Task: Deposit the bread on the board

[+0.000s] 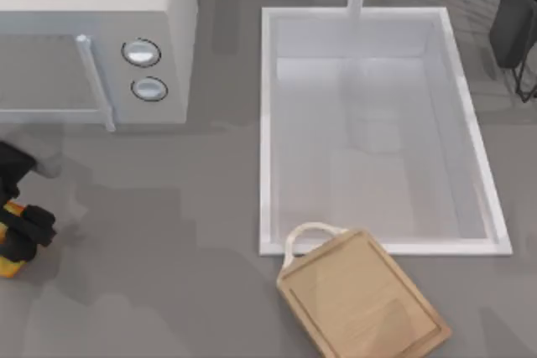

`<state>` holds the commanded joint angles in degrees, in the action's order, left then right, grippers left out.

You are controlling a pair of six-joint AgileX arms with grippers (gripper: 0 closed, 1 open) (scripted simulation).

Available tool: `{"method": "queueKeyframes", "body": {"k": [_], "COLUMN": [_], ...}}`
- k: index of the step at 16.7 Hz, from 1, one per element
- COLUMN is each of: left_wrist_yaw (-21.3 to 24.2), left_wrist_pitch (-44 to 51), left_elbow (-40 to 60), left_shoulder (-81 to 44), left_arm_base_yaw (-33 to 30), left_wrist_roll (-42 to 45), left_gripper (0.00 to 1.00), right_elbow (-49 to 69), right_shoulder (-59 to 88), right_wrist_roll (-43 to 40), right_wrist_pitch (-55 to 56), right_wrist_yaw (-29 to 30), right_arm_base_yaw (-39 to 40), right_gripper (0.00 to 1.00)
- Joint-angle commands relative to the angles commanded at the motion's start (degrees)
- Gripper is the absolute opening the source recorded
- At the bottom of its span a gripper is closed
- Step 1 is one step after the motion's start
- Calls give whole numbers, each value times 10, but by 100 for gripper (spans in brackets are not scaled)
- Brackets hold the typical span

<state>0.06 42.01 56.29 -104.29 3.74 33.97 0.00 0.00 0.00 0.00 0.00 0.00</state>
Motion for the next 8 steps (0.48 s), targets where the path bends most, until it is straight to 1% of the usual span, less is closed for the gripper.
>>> {"method": "queueKeyframes", "body": {"k": [1,8], "left_wrist_yaw": [0,0], "left_wrist_pitch": [0,0], "left_elbow": [0,0], "left_shoulder": [0,0], "left_arm_base_yaw": [0,0], "left_wrist_roll": [0,0], "left_gripper": [0,0], "right_elbow": [0,0], "right_shoulder": [0,0], "right_wrist_roll": [0,0], "right_wrist_pitch": [0,0], "right_wrist_yaw": [0,0], "right_arm_base_yaw": [0,0], "right_gripper": [100,100]}}
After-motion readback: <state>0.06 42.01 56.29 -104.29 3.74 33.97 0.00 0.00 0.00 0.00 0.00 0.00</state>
